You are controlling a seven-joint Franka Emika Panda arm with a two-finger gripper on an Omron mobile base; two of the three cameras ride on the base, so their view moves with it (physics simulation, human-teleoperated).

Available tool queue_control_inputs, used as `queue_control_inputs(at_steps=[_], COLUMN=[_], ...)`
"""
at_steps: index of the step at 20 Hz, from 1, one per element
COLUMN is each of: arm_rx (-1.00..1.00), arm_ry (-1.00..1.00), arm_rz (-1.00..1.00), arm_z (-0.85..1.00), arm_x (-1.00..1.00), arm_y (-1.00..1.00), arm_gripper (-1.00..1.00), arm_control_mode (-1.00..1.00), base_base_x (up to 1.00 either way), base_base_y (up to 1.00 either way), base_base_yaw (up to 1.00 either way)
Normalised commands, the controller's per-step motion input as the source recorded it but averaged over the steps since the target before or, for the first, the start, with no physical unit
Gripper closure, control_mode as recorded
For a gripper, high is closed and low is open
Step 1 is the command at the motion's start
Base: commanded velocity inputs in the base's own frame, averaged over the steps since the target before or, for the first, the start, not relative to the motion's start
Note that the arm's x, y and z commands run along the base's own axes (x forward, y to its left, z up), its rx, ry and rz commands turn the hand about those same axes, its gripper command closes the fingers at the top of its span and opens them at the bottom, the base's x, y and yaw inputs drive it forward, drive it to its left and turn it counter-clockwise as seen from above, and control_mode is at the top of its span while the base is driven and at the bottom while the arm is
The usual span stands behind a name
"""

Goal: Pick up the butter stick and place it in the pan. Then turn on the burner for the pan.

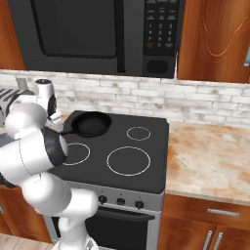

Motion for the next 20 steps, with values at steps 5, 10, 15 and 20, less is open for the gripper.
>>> queue_control_inputs(at_steps=[5,10,15,20], arm_rx=[0.00,0.00,0.00,0.00], arm_ry=[0.00,0.00,0.00,0.00], arm_rz=[0.10,0.10,0.12,0.11], arm_z=[0.29,0.09,0.08,0.03], arm_x=[0.02,0.05,0.17,0.29], arm_y=[-0.56,-0.55,-0.49,-0.30], arm_gripper=[1.00,1.00,1.00,1.00], arm_control_mode=[-1.00,-1.00,-1.00,-1.00], base_base_x=[0.00,0.00,0.00,0.00], base_base_y=[0.00,0.00,0.00,0.00], base_base_yaw=[0.00,0.00,0.00,0.00])
